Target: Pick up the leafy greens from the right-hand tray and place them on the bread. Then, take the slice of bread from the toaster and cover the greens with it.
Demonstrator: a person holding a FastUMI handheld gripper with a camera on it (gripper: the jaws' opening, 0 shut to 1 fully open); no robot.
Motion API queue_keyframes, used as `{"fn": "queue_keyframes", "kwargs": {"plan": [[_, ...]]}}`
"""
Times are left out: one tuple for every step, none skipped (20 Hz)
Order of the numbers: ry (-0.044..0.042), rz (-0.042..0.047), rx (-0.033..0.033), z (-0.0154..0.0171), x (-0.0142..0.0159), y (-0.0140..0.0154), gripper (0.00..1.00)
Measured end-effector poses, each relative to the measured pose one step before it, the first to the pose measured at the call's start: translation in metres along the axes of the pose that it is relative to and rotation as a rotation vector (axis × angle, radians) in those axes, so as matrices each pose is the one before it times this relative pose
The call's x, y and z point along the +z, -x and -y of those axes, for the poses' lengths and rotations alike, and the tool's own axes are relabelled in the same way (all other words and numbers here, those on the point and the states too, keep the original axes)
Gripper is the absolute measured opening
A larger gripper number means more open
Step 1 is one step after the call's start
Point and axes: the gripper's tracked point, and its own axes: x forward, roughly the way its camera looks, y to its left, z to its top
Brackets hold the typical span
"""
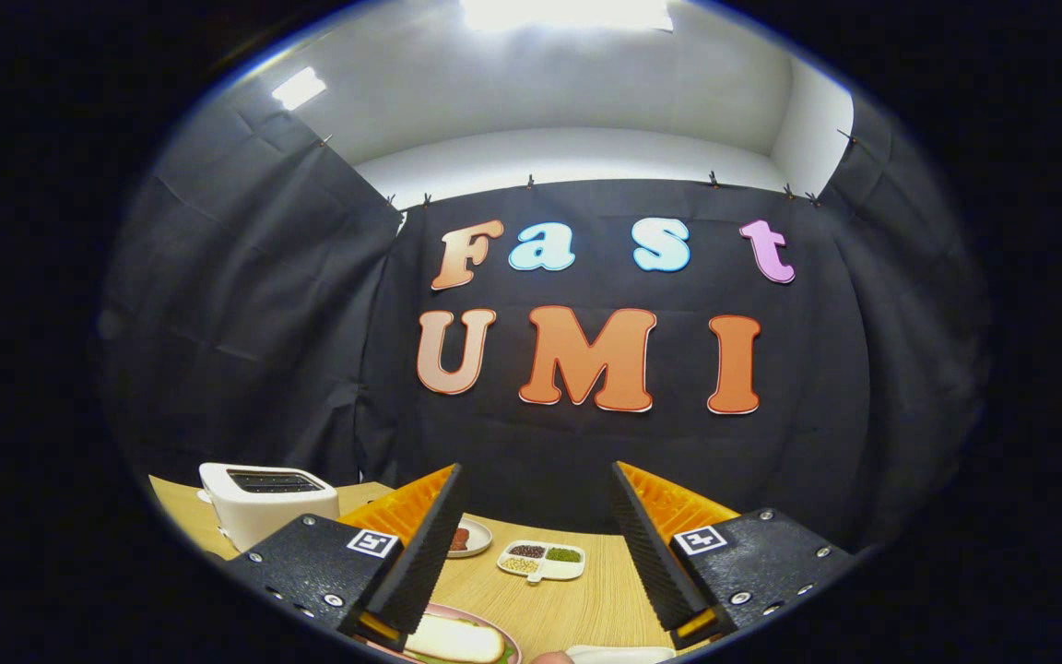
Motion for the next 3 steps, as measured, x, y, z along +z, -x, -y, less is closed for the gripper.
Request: {"fn": "queue_keyframes", "kwargs": {"plan": [[0.0051,0.00269,0.00014,-0.00075,0.00035,0.00007,0.93],[0.00352,-0.00062,0.00138,-0.00166,-0.00002,0.0003,0.94],[0.0013,-0.00313,0.00366,-0.00226,-0.00077,0.00021,0.94]]}}
